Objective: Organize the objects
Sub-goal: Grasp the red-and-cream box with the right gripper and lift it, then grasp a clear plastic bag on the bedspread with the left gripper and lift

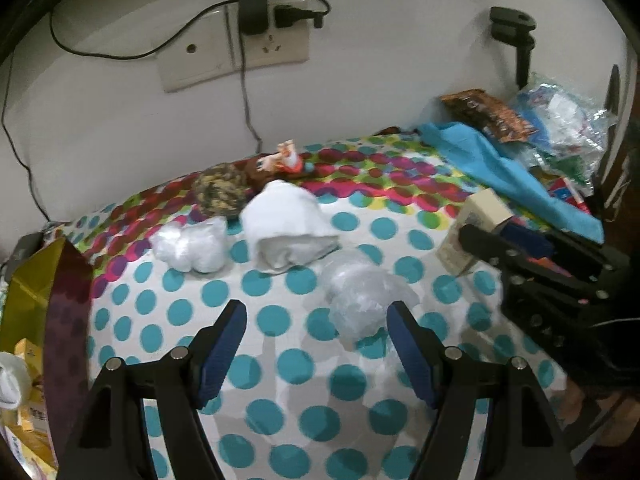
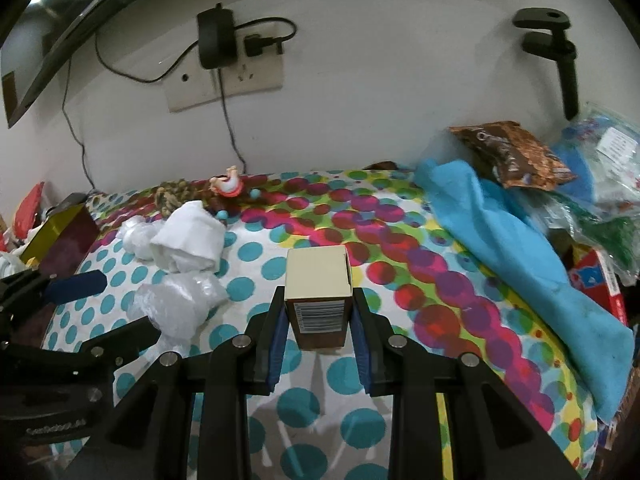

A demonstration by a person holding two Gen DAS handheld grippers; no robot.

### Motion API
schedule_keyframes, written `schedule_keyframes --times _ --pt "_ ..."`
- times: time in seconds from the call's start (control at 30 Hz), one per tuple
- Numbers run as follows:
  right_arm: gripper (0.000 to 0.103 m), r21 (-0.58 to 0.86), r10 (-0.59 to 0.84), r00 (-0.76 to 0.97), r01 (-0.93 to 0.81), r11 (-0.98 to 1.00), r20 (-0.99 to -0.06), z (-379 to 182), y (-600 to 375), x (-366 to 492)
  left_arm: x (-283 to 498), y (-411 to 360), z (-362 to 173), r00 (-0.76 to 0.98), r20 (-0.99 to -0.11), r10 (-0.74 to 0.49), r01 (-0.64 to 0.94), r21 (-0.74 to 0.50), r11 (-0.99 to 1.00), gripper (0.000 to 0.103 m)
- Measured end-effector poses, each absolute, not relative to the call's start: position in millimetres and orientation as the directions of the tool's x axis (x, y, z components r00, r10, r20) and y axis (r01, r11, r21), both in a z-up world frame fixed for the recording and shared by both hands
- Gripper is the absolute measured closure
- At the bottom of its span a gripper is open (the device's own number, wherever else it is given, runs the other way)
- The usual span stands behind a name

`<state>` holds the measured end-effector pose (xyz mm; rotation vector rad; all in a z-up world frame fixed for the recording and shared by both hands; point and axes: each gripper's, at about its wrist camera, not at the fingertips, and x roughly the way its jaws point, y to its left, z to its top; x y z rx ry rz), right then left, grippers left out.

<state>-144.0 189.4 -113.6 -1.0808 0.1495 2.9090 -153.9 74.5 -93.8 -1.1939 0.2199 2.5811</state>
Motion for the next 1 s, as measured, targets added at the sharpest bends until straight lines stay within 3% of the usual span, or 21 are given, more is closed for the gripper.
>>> schedule_keyframes --times 0.63,1.0 --pt "0.075 0.056 0.064 -0.760 -0.132 -0.990 -0.647 -113 190 -143 -166 98 -120 -0.544 -0.797 0.262 -0.377 -0.047 -0.925 0.028" --pt "0.075 0.096 0.054 -0.740 -0.158 -0.983 -0.670 -117 198 -147 -171 100 -128 -0.555 -0.803 0.217 -0.347 -0.014 -0.938 0.028"
